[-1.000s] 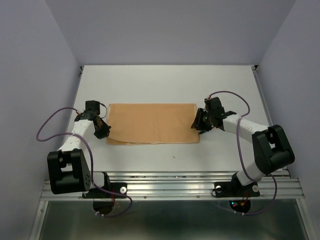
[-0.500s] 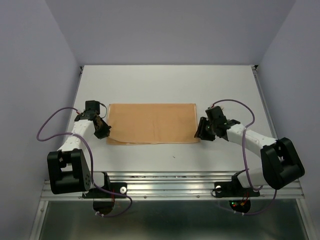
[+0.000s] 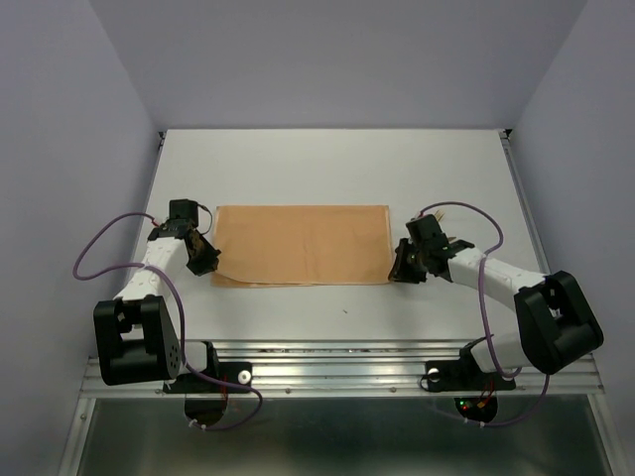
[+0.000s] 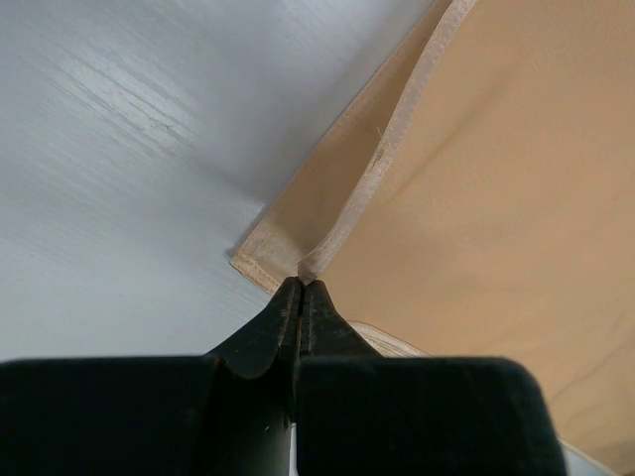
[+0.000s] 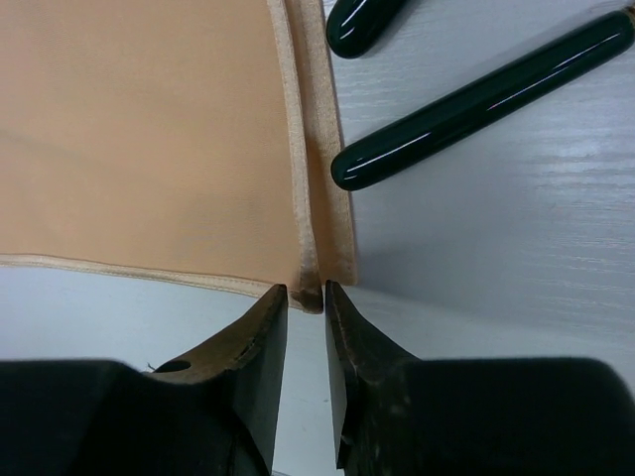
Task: Fold the napkin into a case and place the utensils inside
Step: Smooth out the rectangle-folded napkin at the center of the board.
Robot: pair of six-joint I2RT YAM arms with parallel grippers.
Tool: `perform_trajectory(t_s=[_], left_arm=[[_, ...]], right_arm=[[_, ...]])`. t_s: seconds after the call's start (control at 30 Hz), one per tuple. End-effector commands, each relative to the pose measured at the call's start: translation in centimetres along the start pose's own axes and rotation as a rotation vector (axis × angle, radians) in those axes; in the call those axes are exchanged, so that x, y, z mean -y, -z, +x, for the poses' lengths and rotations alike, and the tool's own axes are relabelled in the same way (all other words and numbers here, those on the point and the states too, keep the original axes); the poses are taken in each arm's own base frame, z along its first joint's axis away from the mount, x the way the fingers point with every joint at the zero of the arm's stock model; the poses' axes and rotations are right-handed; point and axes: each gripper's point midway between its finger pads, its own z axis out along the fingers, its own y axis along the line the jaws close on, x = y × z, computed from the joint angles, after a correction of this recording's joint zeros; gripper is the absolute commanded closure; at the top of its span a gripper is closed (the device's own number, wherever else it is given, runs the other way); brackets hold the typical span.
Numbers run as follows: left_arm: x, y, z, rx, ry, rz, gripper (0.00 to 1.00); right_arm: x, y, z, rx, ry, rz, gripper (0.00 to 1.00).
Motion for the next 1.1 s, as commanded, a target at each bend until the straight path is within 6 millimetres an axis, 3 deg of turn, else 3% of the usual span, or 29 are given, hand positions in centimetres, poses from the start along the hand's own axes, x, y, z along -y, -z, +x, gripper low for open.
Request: perform_trajectory(t_s=[0.0, 0.13, 0.3, 0.63, 1.07], left_arm=[[0.5, 1.1, -0.9, 0.035, -0.009, 0.026, 1.00], [0.5, 1.1, -0.9, 0.035, -0.007, 0.026, 1.00], [0.7, 1.4, -1.1, 0.042, -0.013, 0.032, 1.00], [1.3, 4.2, -2.2, 0.076, -0.025, 0.061, 1.00], [0.0, 4.4, -0.1, 0.041, -0.006, 0.055, 1.00]], right_arm=[[-1.0, 0.0, -0.9, 0.029, 0.009, -0.023, 0.73], [-1.2, -0.2, -0.9, 0.025, 0.006, -0.032, 0.75], [-1.8, 0.5, -2.0, 0.068, 0.001, -0.043, 0.99], [-2.5, 3.2, -5.3, 0.206, -0.009, -0.028, 0.99], [-2.1, 3.3, -5.0, 0.199, -0.018, -0.014, 0.99]])
